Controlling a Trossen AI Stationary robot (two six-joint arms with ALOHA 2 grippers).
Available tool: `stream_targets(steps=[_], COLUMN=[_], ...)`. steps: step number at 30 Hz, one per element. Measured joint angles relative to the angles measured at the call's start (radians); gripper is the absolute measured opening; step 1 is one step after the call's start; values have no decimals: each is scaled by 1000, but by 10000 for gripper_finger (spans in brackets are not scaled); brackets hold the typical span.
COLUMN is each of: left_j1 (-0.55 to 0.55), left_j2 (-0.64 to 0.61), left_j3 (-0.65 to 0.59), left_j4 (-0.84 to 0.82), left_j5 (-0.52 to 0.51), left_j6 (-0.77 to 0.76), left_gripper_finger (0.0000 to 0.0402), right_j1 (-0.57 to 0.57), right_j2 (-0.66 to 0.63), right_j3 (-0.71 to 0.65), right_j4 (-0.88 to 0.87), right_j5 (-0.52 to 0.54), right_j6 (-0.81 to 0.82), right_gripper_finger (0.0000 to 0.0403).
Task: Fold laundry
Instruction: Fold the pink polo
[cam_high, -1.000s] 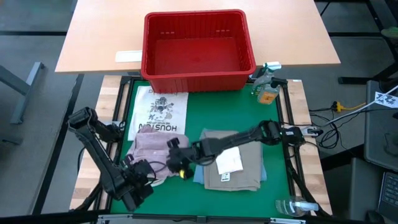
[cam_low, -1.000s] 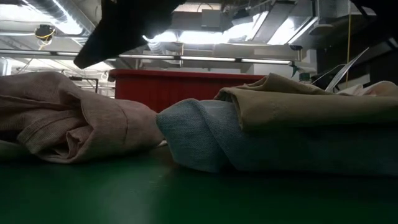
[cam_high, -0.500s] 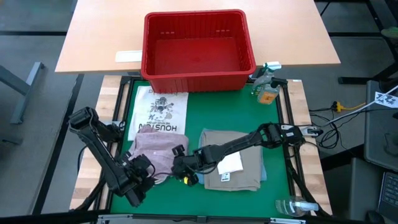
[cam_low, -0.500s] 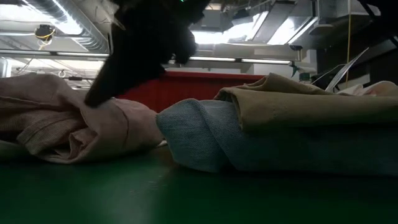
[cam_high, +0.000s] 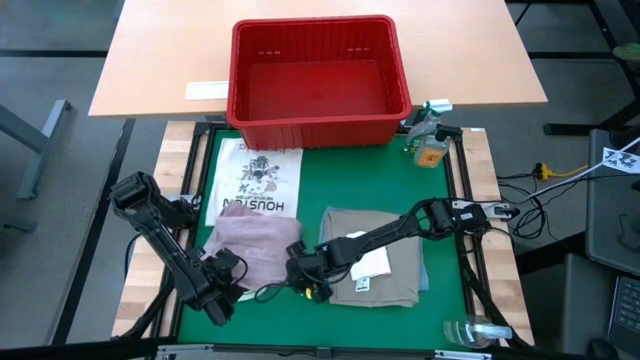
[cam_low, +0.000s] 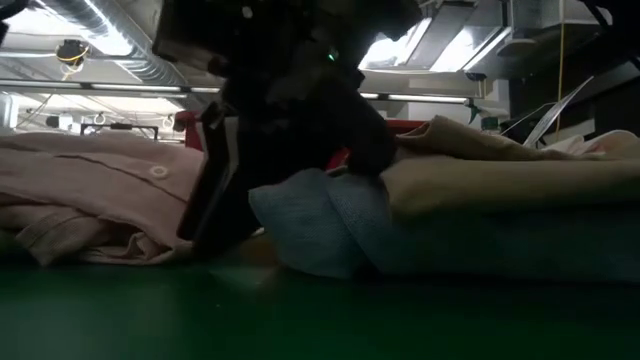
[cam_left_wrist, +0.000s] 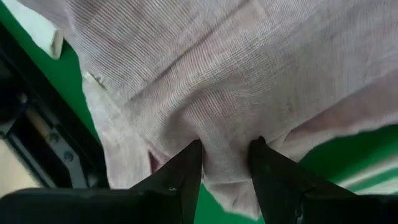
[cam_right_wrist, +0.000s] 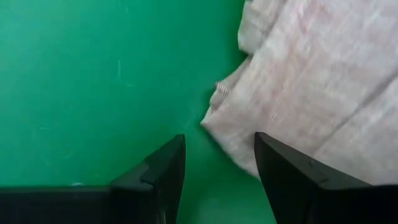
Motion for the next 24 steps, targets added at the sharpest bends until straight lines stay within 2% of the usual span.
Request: stream_targets(steps=[4, 9, 17, 20, 24], left_j1=[-15, -28, -14, 1, 34], left_j2=[0, 0, 0, 0, 0], left_j3=[-2, 23, 106, 140, 182], left_j4=[-24, -95, -157, -157, -160], left_j5=[66, 140, 138, 72, -115], left_j6=[0, -23, -4, -5, 1], left_gripper_finger=[128, 128, 128, 128, 128], right_j1=[0, 0, 0, 0, 0], right_j2=[0, 0, 0, -2, -3], right_j3=[-18, -18, 71, 113, 177], right_j4=[2, -8, -112, -165, -196], right_j5=[40, 41, 41, 41, 63], right_j6=[2, 3, 0, -4, -8], right_gripper_finger=[192, 192, 192, 192, 192])
